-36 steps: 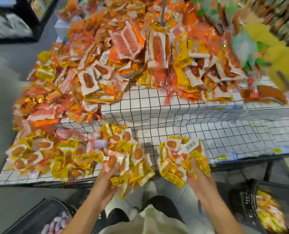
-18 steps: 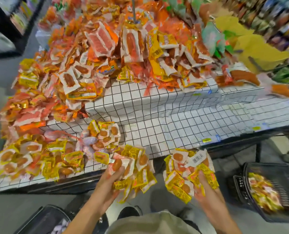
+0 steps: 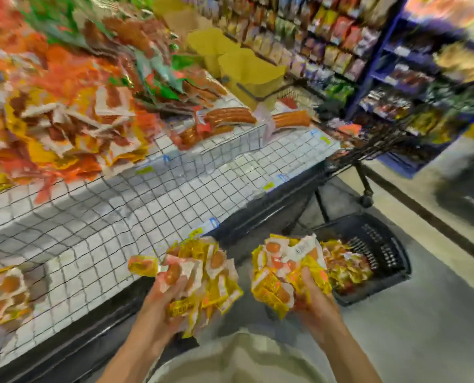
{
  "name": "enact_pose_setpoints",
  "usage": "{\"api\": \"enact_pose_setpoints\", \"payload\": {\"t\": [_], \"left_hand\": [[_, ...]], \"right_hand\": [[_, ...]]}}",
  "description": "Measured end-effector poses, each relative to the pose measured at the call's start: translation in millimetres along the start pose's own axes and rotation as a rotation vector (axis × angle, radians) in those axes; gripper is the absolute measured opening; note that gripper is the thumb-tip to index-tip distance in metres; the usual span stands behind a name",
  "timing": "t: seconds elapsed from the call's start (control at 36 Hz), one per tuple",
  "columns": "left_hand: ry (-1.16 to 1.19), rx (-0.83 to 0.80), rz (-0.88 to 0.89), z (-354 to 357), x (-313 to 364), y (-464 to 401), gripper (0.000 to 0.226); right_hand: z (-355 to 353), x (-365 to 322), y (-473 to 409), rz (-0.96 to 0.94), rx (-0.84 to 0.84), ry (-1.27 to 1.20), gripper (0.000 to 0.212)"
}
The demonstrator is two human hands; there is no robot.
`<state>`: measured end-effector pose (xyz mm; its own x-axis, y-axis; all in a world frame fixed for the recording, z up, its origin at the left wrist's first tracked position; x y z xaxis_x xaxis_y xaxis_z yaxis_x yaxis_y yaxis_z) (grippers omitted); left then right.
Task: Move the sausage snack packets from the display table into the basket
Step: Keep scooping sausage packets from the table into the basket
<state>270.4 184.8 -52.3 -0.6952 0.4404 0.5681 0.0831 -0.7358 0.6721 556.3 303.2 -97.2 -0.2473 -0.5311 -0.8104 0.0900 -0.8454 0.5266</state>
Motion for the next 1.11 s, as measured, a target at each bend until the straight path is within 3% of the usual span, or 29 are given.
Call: {"api": "enact_pose_setpoints", "payload": {"t": [0.11, 0.28, 0.39, 0.56, 0.75, 0.83, 0.92, 1.11], "left_hand": [[-0.083, -0.007, -0.032, 63, -11, -39, 0.04], [-0.198, -0.096, -0.099, 141, -25, -99, 0.053], [-0.281, -0.127, -0.201, 187, -34, -142, 0.07], [-0.432, -0.202, -0.329, 246, -58, -220, 0.04], [-0.665, -0.271, -0.49, 305, -85, -322, 0.044], [-0.749, -0.267, -0.529, 324, -99, -368, 0.041], [-0.833, -0.253, -0.558, 339, -123, -414, 0.042], [-1.0, -0.142, -0.54, 329, -210, -538, 0.038]], "right_hand": [[-51, -32, -20, -0.062, 0.064, -0.113, 0.05], [-119, -63, -40, -0.128, 0.233, -0.222, 0.051], [-155, -62, -50, -0.121, 0.358, -0.267, 0.037], [-202, -45, -58, -0.099, 0.578, -0.298, 0.039], [-233, -11, -81, -0.045, 0.925, -0.523, 0.026], [-238, -1, -108, -0.037, 1.038, -0.564, 0.034], [-242, 5, -140, -0.044, 1.064, -0.619, 0.041], [-272, 38, -238, -0.121, 1.034, -0.761, 0.032]]}}
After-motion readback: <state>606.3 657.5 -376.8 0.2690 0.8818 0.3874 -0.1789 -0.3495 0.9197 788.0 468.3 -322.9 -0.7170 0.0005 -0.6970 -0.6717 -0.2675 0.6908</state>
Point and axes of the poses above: each hand's wrist, its own y-axis away from the middle knuckle, its own z-axis out of the palm, x = y × z, the point moved 6 cm from there along -y, towards the middle knuckle, and after that the axes turned 14 degrees about -z, right-handed, at the moved point
